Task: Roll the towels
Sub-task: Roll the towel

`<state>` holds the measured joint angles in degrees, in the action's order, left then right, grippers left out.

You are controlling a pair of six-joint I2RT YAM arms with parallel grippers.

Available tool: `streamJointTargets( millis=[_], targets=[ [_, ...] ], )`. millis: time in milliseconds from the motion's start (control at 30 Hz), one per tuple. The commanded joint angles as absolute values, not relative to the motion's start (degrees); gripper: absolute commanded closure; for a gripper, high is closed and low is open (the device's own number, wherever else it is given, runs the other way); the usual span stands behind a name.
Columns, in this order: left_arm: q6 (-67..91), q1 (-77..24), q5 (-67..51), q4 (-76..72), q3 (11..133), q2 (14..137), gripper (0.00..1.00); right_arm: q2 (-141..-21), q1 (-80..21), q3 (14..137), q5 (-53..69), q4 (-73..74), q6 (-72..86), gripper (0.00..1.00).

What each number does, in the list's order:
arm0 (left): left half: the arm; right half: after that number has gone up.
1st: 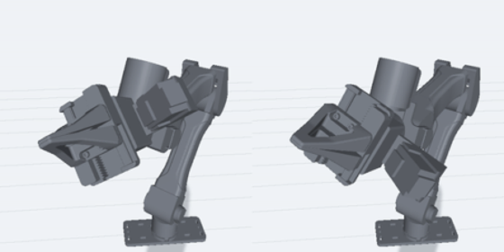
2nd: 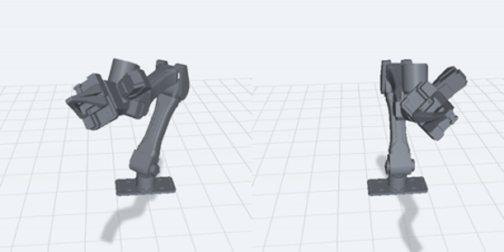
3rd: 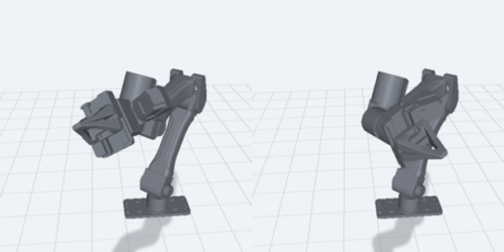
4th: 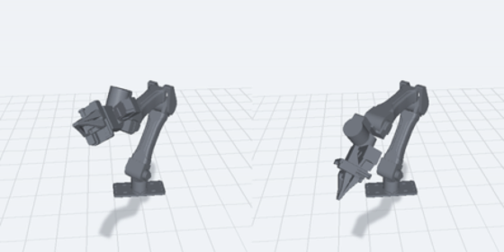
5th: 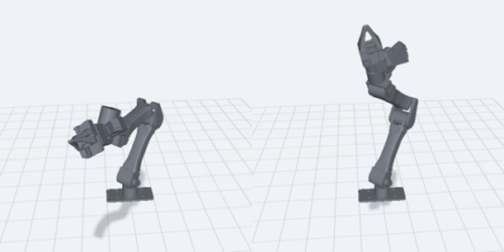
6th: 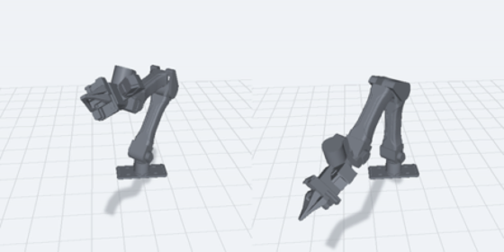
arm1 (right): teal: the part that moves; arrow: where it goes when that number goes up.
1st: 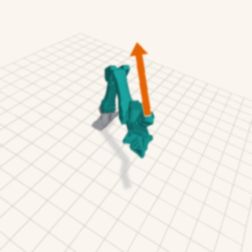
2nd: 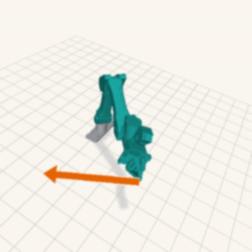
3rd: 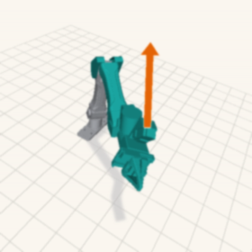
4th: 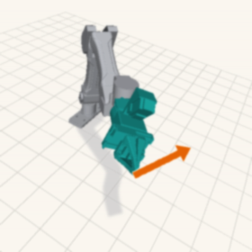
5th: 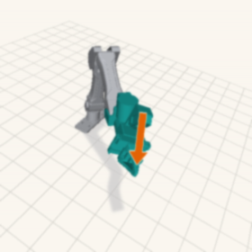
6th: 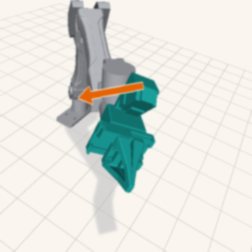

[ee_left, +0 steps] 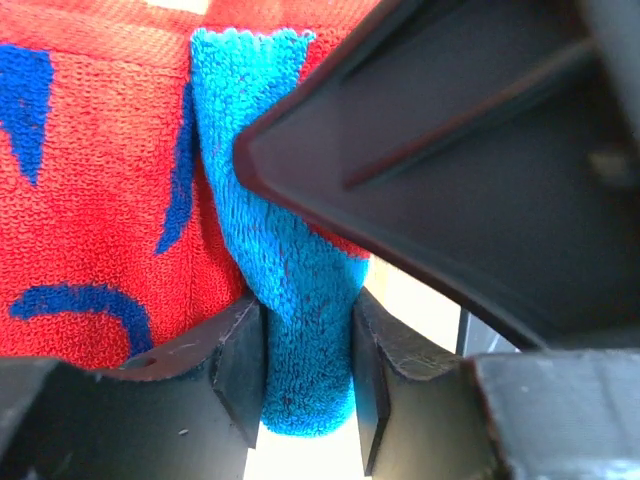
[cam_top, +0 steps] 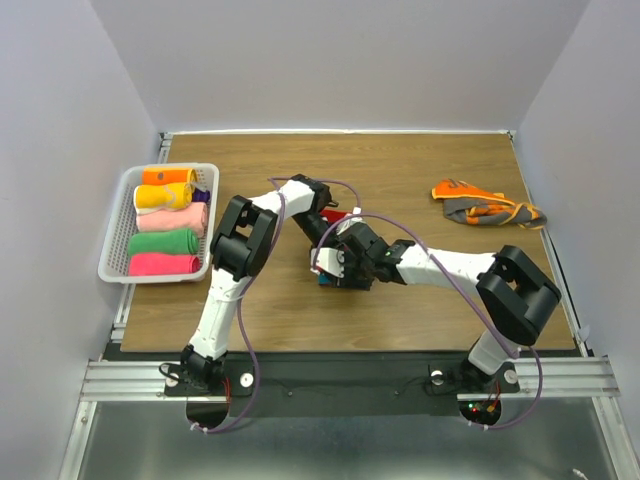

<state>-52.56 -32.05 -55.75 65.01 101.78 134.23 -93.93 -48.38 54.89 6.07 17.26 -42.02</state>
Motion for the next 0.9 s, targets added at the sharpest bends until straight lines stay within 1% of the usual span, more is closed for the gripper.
streamJointTargets(
  millis=[0, 33, 67, 133, 167, 200, 267, 433, 533, 567, 600, 667, 733, 767, 800, 833, 867],
  targets=[
    [-52.0, -32.0, -47.6, 60.7, 99.8, 136.6, 0.51, -93.4, -48.4, 52.7, 10.3, 13.6, -41.7, 0.58],
    [-51.2, -31.8, -47.5, 59.2, 99.3, 135.3, 0.50, -93.2, -48.5, 52.2, 11.8, 13.7, -41.4, 0.67],
    [-50.6, -31.6, -47.3, 58.6, 99.1, 134.7, 0.46, -92.7, -48.4, 51.8, 12.4, 13.8, -41.2, 0.72],
    [-49.7, -30.2, -47.7, 57.9, 98.7, 132.0, 0.41, -91.8, -47.9, 50.9, 13.9, 14.0, -40.7, 0.85],
    [-49.3, -29.6, -47.9, 57.9, 98.8, 131.1, 0.39, -91.6, -47.6, 50.8, 15.5, 14.2, -40.5, 0.95],
    [-48.8, -28.5, -48.0, 57.8, 99.0, 130.1, 0.34, -91.4, -47.1, 50.6, 16.1, 15.0, -40.5, 0.98],
    [-47.0, -27.3, -48.2, 58.4, 99.4, 127.1, 0.31, -91.2, -46.3, 50.4, 18.3, 15.6, -40.8, 0.99],
    [-47.3, -24.0, -48.4, 61.4, 101.1, 120.3, 0.28, -91.7, -44.7, 51.6, 22.6, 19.1, -40.3, 0.99],
    [-45.8, -20.2, -48.7, 61.0, 100.6, 117.3, 0.28, -92.4, -43.6, 52.6, 25.2, 21.4, -40.1, 0.99],
    [-44.6, -18.1, -48.5, 58.0, 99.8, 114.6, 0.26, -92.8, -43.1, 53.6, 27.4, 22.0, -38.9, 0.99],
    [-40.9, -17.3, -48.4, 56.1, 97.5, 113.0, 0.25, -93.2, -42.5, 54.1, 28.7, 22.8, -38.2, 0.99],
    [-38.4, -15.9, -49.0, 52.7, 94.1, 106.7, 0.25, -94.0, -41.0, 55.0, 31.2, 23.8, -36.3, 0.99],
    [-33.6, -14.7, -48.3, 44.0, 86.0, 100.8, 0.23, -95.9, -40.1, 56.5, 33.7, 25.7, -35.7, 0.99],
    [-32.0, -14.4, -47.3, 40.2, 82.8, 94.3, 0.21, -96.8, -39.8, 57.1, 34.4, 26.4, -35.4, 0.98],
    [-30.7, -14.3, -46.2, 33.4, 79.8, 91.0, 0.20, -98.8, -39.5, 58.9, 36.1, 28.3, -34.8, 0.98],
    [-27.8, -14.3, -43.8, 30.0, 73.7, 84.7, 0.19, -100.0, -38.9, 59.9, 37.1, 29.3, -34.6, 0.98],
    [-26.9, -14.3, -42.7, 23.6, 70.6, 81.7, 0.18, -101.1, -38.6, 61.0, 38.0, 30.3, -34.0, 0.98]
  ],
)
